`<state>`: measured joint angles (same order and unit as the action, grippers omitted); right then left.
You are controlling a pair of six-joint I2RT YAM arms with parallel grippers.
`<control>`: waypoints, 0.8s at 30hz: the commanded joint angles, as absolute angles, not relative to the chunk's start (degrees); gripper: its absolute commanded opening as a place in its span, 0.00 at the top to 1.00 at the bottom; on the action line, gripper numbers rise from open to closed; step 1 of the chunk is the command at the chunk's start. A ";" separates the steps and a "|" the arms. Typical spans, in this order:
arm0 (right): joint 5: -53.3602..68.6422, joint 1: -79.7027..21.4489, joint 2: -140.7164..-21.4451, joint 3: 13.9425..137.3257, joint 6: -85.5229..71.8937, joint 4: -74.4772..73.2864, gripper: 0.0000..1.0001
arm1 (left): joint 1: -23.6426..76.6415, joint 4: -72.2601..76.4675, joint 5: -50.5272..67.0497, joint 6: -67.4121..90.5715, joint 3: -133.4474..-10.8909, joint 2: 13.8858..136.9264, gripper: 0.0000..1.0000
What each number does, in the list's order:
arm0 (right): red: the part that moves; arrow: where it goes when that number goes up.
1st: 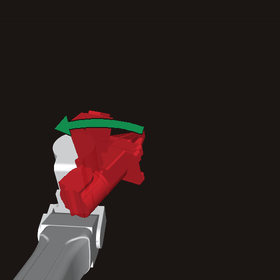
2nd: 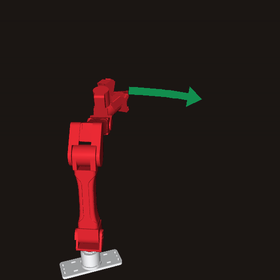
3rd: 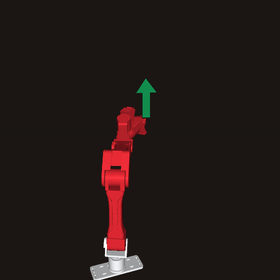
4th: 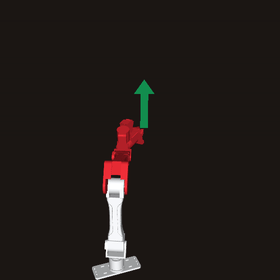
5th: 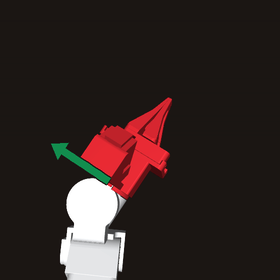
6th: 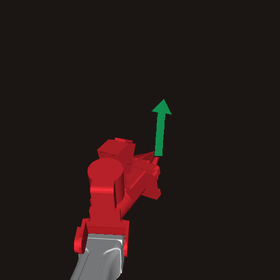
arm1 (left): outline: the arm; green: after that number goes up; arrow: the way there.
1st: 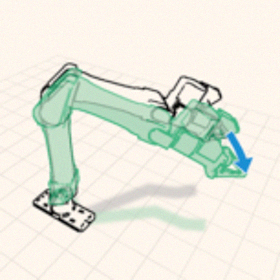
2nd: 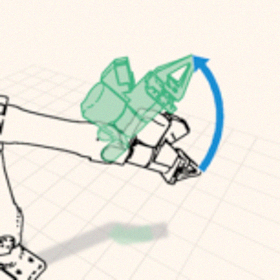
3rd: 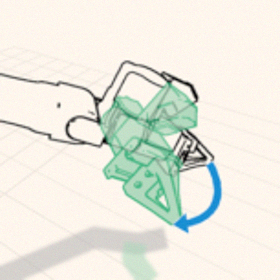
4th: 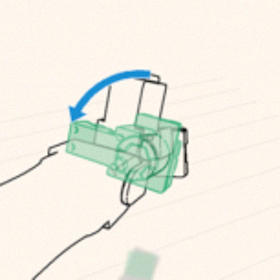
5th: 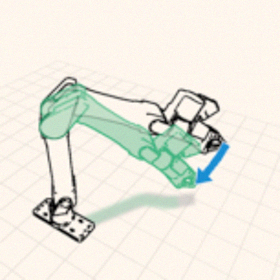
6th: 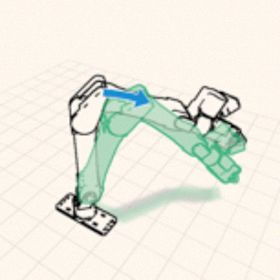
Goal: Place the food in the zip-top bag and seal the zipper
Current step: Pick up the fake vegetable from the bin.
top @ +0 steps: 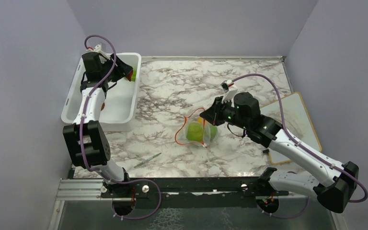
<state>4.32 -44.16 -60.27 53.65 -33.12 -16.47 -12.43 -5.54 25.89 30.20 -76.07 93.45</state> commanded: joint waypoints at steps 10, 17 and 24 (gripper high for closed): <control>2.59 -44.38 -63.81 56.60 -32.68 -12.20 0.99 | -0.31 -4.61 40.32 32.95 -67.16 78.13 0.62; 2.81 -44.38 -65.54 56.60 -33.04 -10.87 0.99 | 4.75 -4.59 44.54 34.43 -61.74 69.34 0.62; 2.52 -44.38 -66.63 56.51 -33.99 -10.21 0.99 | 7.30 -2.92 50.31 36.44 -56.51 62.53 0.62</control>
